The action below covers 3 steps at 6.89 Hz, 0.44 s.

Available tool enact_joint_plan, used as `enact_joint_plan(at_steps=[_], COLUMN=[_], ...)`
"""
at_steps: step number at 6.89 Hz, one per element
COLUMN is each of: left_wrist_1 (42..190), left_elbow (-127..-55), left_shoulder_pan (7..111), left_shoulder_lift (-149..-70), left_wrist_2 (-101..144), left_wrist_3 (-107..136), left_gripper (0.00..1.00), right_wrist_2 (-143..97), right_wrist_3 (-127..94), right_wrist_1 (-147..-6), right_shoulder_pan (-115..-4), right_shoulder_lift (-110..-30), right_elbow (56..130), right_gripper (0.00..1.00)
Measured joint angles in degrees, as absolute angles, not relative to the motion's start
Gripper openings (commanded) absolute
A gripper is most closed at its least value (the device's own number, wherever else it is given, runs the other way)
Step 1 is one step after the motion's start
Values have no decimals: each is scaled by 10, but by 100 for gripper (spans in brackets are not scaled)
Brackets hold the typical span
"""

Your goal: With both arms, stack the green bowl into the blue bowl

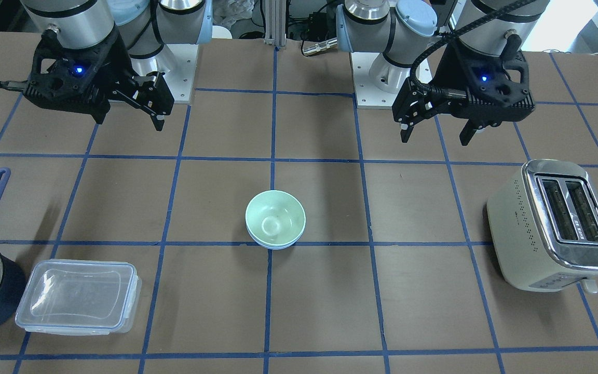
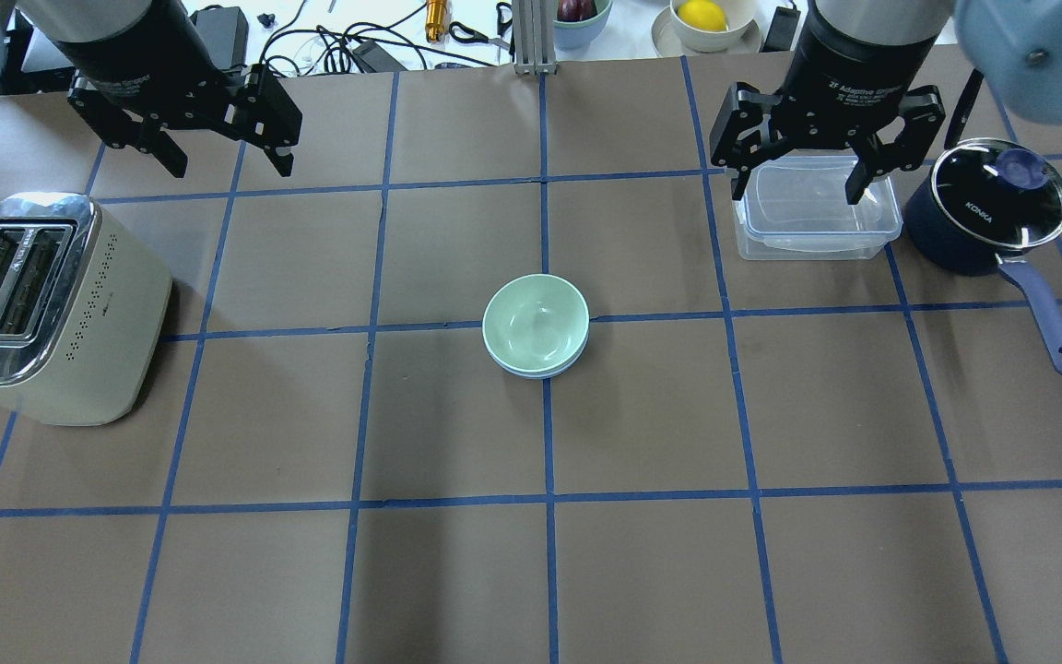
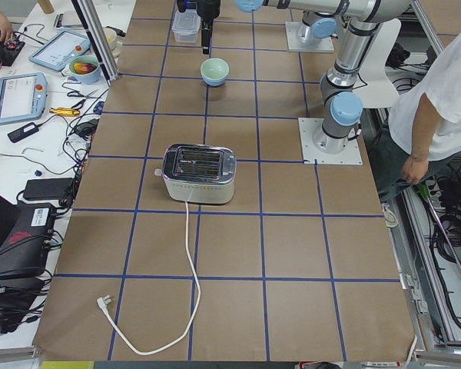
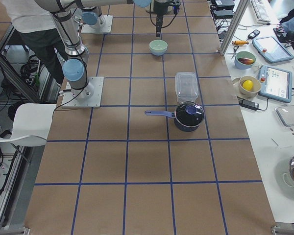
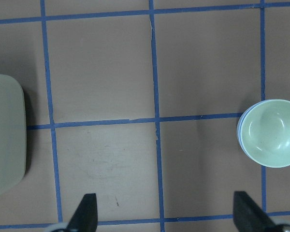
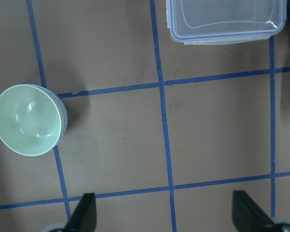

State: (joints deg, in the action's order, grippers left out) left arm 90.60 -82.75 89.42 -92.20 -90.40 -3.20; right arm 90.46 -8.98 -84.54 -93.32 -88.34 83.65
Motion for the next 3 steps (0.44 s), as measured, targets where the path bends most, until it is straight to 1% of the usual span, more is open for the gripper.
enact_joint_plan(at_steps=[3], left_wrist_1=[906], left_elbow=[-826], left_shoulder_pan=[891], left_shoulder_lift=[-919], left_wrist_2=[-907], left_wrist_3=[-33], left_gripper=[100], right_wrist_2=[902], right_wrist_3=[-63], right_wrist_1=[-846], right_shoulder_pan=[-935], right_shoulder_lift=[-888], right_elbow=[823], right_gripper=[100])
